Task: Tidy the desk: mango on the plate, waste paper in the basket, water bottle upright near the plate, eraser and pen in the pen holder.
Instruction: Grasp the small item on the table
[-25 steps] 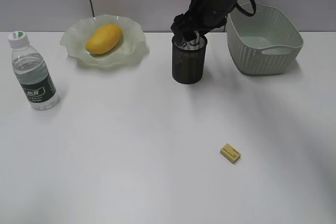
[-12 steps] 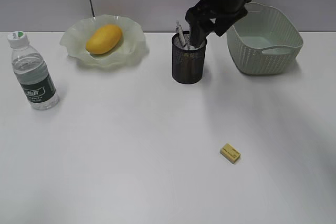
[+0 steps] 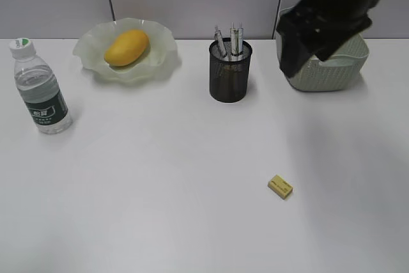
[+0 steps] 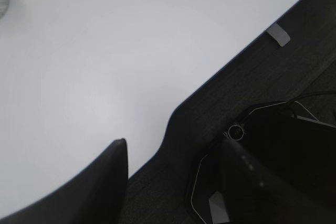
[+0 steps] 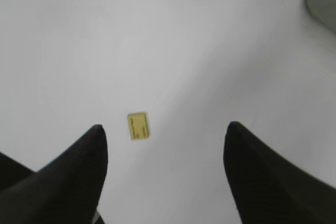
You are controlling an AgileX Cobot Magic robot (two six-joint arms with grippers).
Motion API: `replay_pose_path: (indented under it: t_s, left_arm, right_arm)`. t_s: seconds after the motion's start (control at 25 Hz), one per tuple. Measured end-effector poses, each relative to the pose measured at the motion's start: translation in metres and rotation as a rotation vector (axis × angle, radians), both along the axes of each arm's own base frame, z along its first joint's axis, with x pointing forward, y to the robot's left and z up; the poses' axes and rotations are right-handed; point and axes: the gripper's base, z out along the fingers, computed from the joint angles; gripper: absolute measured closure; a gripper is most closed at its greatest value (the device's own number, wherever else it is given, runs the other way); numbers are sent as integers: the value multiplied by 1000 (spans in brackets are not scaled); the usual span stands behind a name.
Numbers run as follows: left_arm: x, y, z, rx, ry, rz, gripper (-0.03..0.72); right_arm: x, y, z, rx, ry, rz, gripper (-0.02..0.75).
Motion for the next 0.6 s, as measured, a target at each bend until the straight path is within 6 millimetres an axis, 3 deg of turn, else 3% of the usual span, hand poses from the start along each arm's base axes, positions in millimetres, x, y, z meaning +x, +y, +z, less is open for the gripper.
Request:
replay_pose_path:
  t_s: [0.4,0.6]
  left_arm:
    - [0,0,0,0,0,0,261]
    - [0,0,0,-1,1,0,261]
  right_arm:
    - [-116,-59,19,28,-61,-62,195]
    - [-163,-82,21,61,-123,-74,195]
